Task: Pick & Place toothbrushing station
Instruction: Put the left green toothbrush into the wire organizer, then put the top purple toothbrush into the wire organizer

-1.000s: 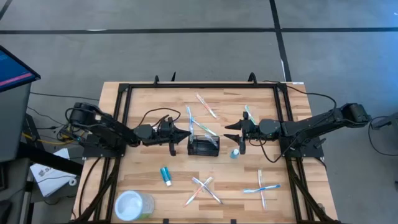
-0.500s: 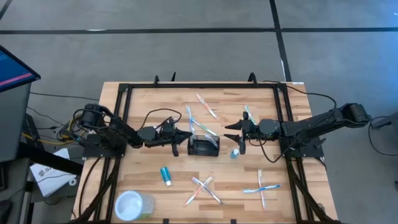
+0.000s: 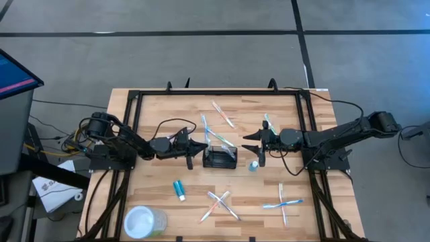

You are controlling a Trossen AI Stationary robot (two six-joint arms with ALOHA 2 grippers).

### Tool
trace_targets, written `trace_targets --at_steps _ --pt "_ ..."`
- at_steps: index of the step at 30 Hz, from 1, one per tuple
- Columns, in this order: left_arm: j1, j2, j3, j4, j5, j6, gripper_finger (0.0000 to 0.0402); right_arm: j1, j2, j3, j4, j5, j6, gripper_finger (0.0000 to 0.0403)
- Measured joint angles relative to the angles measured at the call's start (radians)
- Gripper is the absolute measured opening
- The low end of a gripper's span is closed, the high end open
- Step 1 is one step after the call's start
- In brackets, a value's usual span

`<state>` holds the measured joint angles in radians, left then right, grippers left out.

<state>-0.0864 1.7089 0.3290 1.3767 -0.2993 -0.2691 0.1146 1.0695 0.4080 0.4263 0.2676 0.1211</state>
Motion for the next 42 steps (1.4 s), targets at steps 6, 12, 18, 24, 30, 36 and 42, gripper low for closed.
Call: trace_targets --at_steps 6,12,18,24,30,36,42 --pt "0.0 -0.002 0.0 0.0 0.0 0.0 0.0034 0.0 0.0 0.0 -0.004 0.0 0.0 0.0161" --pt "0.003 -0.002 0.0 -0.001 0.0 0.001 0.0065 0.0 0.0 0.0 -0.005 0.0 0.0 0.0161" --pt "0.005 -0.006 0.0 -0.001 -0.034 0.007 0.0072 0.0 0.0 0.0 -0.009 0.0 0.001 0.0161" --pt "0.03 -0.084 0.0 -0.136 -0.045 0.02 0.0059 0.0 0.0 0.0 -0.01 0.0 0.003 0.0161" --pt "0.047 -0.294 0.0 -0.548 -0.121 -0.027 0.0057 0.0 0.0 0.0 -0.012 0.0 0.002 0.0161" --pt "0.11 -0.496 0.001 -0.946 -0.151 -0.094 0.0056 -0.014 0.0 0.0 -0.011 0.003 0.0 0.0161" --pt "0.197 -0.564 0.0 -1.157 -0.106 -0.136 0.0056 -0.025 0.0 0.0 -0.012 0.003 0.003 0.0161"
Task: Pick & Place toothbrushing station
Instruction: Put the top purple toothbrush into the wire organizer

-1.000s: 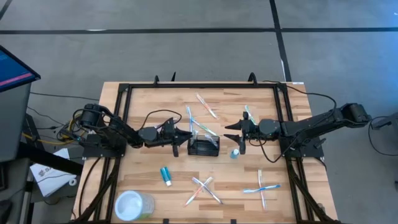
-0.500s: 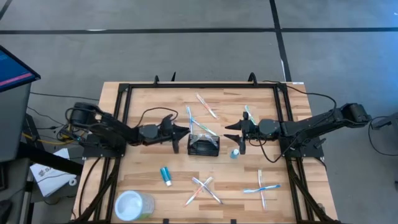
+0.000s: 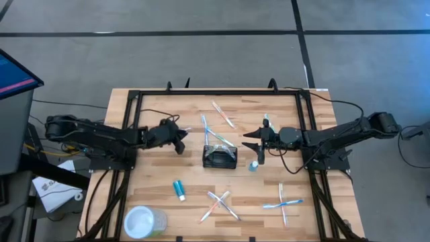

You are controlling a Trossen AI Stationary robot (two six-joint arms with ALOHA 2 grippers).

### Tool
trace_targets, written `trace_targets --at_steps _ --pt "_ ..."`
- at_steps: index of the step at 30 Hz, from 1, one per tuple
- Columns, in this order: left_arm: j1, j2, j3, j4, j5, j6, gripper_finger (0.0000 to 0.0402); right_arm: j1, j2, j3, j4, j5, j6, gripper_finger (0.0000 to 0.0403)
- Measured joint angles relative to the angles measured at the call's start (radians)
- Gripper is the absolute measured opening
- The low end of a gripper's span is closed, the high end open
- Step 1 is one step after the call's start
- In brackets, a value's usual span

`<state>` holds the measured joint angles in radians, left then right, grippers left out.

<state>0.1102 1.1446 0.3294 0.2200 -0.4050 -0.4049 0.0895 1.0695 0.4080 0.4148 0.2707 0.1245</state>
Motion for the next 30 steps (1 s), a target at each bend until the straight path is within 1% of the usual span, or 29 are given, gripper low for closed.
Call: trace_targets --at_steps 5,7,11,14,23,27,30 --pt "0.064 0.012 0.005 -0.03 0.064 0.003 0.0056 0.0 0.0 0.0 0.0 0.0 0.0 0.0161" --pt "0.086 0.017 0.025 -0.089 0.078 0.019 0.0056 0.0 0.0 0.0 0.0 0.0 0.0 0.0161" --pt "0.127 0.018 0.084 -0.231 0.136 0.067 0.0058 0.0 0.0 0.0 0.0 -0.001 0.006 0.0161" --pt "0.152 0.018 0.123 -0.309 0.142 0.096 0.0071 0.0 0.0 0.0 0.0 -0.004 0.007 0.0161" --pt "0.212 0.029 0.126 -0.335 0.17 0.136 0.0124 0.0 0.0 0.0 0.0 -0.004 0.008 0.0161" --pt "0.229 0.07 0.126 -0.336 0.211 0.139 0.013 0.0 0.0 0.0 0.0 -0.004 0.008 0.0161" --pt "0.24 0.122 0.126 -0.339 0.212 0.165 0.0131 0.0 0.0 0.0 0.0 -0.004 0.008 0.0161"
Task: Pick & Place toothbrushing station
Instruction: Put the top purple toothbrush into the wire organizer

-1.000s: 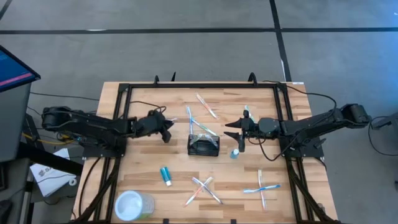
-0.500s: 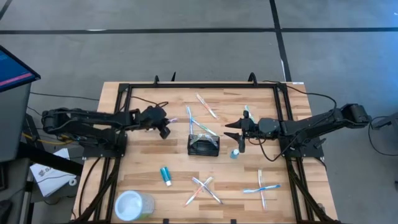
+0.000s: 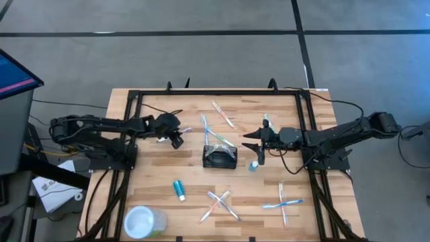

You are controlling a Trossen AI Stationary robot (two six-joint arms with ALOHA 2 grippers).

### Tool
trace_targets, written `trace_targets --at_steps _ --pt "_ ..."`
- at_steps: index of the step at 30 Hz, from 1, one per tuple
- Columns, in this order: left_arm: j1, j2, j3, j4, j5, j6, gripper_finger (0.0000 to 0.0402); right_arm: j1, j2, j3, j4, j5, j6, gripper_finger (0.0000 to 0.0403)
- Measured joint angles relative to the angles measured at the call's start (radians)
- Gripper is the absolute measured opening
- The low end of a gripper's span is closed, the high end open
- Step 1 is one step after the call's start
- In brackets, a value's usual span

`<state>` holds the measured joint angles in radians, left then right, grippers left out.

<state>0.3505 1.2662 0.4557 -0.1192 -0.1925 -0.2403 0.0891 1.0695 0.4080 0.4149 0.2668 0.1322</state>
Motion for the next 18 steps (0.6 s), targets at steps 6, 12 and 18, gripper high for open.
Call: trace_targets --at_steps 6,12,18 --pt "0.024 0.039 0.0 0.003 -0.011 0.018 0.0131 0.0 0.0 0.0 0.0 0.0 0.0 0.0161" --pt "0.031 0.043 0.0 0.004 -0.005 0.044 0.0131 0.0 0.0 0.0 0.0 0.0 0.0 0.0161" --pt "0.031 0.11 0.0 0.005 0.019 0.057 0.0131 0.0 0.0 0.0 0.0 0.0 0.0 0.0161"
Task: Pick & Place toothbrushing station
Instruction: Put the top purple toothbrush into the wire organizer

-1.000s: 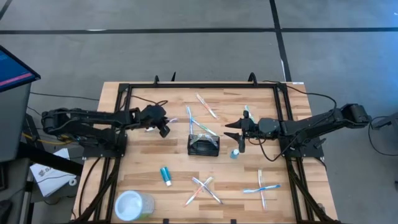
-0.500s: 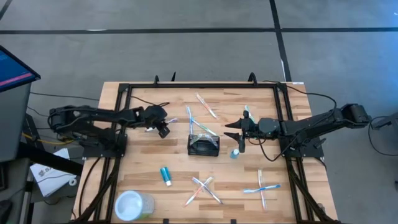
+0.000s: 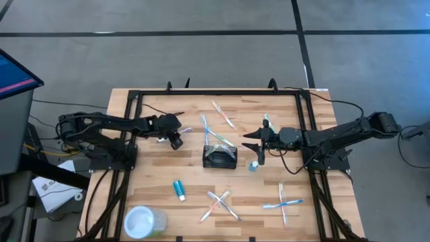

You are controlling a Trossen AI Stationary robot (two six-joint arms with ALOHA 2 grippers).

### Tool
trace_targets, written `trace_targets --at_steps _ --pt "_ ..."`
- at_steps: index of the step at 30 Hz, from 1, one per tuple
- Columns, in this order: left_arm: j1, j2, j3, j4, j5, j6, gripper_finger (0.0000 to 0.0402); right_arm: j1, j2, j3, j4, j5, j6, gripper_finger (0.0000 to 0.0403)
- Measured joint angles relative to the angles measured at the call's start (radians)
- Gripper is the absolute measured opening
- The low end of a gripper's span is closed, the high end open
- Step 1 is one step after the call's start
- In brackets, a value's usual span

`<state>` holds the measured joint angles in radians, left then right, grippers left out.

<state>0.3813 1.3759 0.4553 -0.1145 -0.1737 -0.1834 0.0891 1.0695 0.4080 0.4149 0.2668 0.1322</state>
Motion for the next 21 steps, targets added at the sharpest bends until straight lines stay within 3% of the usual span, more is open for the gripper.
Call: trace_targets --at_steps 8,16,21 --pt "0.0 0.02 0.003 0.01 -0.003 0.0 0.012 0.0 0.0 0.0 0.0 0.0 0.0 0.0161" --pt "0.0 0.013 0.001 0.007 0.028 -0.001 0.0017 0.0 0.0 0.0 0.0 0.0 0.0 0.0161" --pt "0.0 0.011 0.001 0.007 0.036 -0.037 0.0018 0.0 0.0 0.0 0.0 0.0 0.0 0.0161"
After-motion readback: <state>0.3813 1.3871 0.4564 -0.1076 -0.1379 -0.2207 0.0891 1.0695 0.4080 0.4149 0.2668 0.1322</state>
